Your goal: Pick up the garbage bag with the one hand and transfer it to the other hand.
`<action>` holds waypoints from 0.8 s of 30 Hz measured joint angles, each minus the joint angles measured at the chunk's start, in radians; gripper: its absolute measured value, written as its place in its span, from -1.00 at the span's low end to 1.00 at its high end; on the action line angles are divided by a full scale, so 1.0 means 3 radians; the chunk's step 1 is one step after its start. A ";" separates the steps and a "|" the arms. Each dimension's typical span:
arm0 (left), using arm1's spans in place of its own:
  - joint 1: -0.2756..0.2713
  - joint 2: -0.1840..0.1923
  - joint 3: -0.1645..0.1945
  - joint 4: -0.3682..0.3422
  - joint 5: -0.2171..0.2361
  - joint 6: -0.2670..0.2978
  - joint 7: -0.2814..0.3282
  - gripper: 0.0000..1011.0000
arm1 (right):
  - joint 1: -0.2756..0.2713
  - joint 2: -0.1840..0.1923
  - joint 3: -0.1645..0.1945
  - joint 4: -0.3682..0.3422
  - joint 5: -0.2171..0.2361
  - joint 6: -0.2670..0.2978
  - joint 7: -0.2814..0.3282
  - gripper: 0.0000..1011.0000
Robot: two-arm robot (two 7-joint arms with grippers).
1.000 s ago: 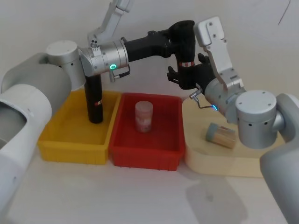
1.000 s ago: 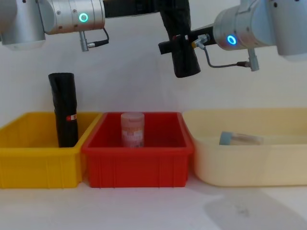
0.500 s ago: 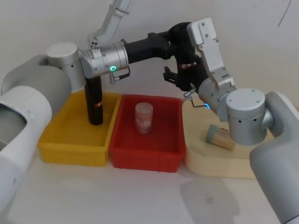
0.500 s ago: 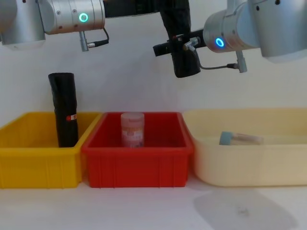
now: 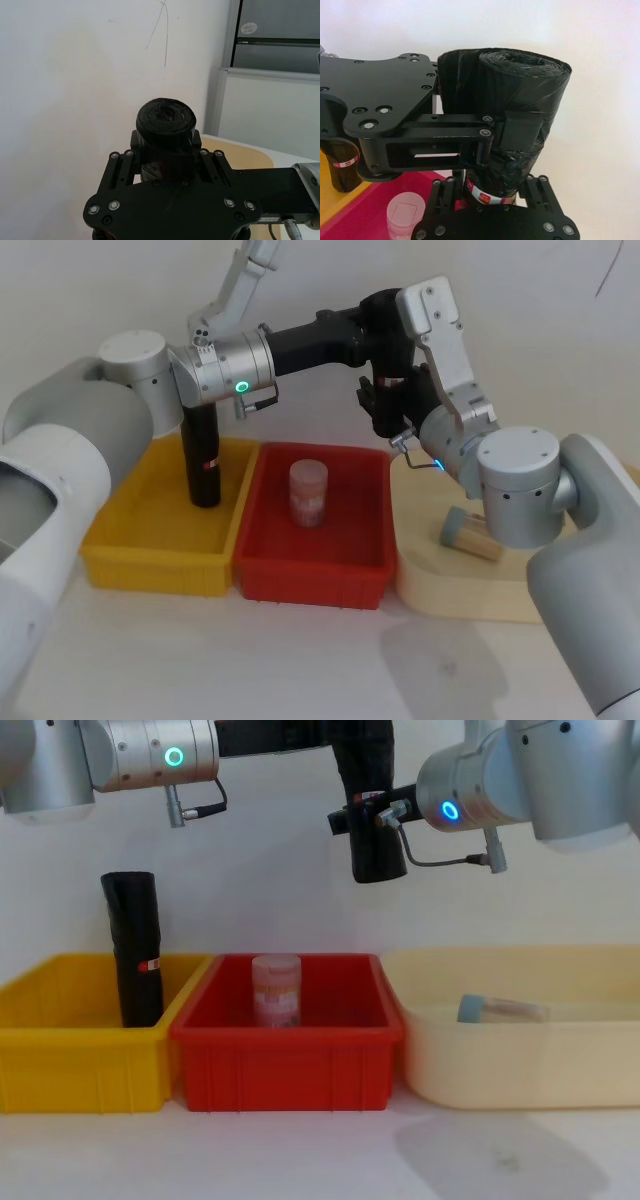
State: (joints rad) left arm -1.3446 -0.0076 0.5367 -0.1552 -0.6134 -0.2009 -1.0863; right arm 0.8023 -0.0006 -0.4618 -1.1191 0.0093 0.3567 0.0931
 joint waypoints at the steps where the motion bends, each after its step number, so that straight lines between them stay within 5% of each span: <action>1: 0.0000 0.0000 0.0000 0.0000 0.0000 0.0000 0.0000 0.00 | 0.0002 -0.0003 0.0001 0.0007 -0.0001 -0.0001 -0.0001 0.13; 4: 0.0000 0.0000 0.0000 0.0000 0.0000 0.0000 0.0000 0.00 | 0.0008 -0.0009 0.0002 0.0018 -0.0002 -0.0003 -0.0003 0.00; 19: 0.0000 0.0000 0.0000 0.0000 0.0000 0.0000 0.0001 0.00 | 0.0018 -0.0020 0.0004 0.0044 -0.0005 -0.0010 -0.0006 0.00; 24: -0.0001 -0.0001 0.0000 0.0000 -0.0001 0.0000 0.0000 0.21 | 0.0019 -0.0022 0.0004 0.0049 -0.0005 -0.0010 -0.0006 -0.01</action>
State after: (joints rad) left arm -1.3447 -0.0079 0.5367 -0.1553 -0.6136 -0.2009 -1.0863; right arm 0.8078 -0.0073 -0.4606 -1.1044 0.0079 0.3538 0.0913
